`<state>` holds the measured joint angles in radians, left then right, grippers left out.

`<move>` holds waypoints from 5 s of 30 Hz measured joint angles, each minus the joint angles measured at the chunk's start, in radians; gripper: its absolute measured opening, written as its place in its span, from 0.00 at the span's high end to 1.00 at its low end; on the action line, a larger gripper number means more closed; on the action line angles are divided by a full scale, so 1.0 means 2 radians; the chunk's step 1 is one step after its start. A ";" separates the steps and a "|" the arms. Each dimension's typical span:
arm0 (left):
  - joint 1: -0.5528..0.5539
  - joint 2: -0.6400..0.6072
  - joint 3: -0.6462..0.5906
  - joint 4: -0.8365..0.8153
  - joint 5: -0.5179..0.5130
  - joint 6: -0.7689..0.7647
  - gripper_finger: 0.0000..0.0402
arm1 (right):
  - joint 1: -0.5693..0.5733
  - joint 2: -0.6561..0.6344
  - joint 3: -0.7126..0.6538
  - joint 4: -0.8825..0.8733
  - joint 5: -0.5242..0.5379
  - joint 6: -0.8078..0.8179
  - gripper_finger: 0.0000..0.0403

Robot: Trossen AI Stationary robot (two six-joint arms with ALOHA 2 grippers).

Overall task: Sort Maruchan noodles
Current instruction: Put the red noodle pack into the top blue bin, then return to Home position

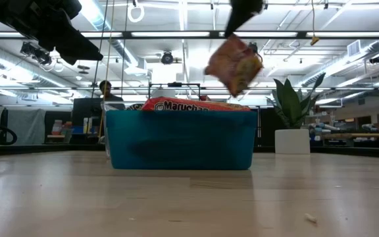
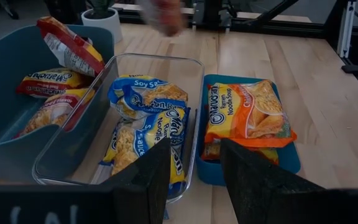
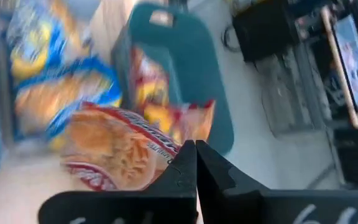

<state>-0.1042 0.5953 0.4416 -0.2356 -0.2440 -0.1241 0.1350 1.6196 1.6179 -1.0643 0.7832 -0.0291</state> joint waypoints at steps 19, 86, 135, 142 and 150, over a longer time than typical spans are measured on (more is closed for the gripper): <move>0.001 0.000 0.000 -0.003 -0.004 -0.015 0.64 | -0.280 0.053 -0.030 0.407 -0.434 -0.232 1.00; -0.003 -0.292 -0.203 0.153 -0.104 0.015 0.65 | -0.252 -0.498 -0.806 0.866 -0.363 0.146 0.62; -0.012 -0.288 -0.217 0.181 -0.108 0.029 0.65 | -0.252 -0.528 -0.806 0.819 -0.353 0.170 0.62; -0.012 -0.288 -0.217 0.181 -0.108 0.029 0.65 | -0.252 -0.528 -0.806 0.819 -0.353 0.170 0.62; -0.012 -0.288 -0.217 0.181 -0.108 0.029 0.65 | -0.252 -0.528 -0.806 0.819 -0.353 0.170 0.62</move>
<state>-0.1273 0.0189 0.0074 0.1257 -0.4595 -0.0662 -0.3687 0.5644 0.0063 0.5743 0.0776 0.3119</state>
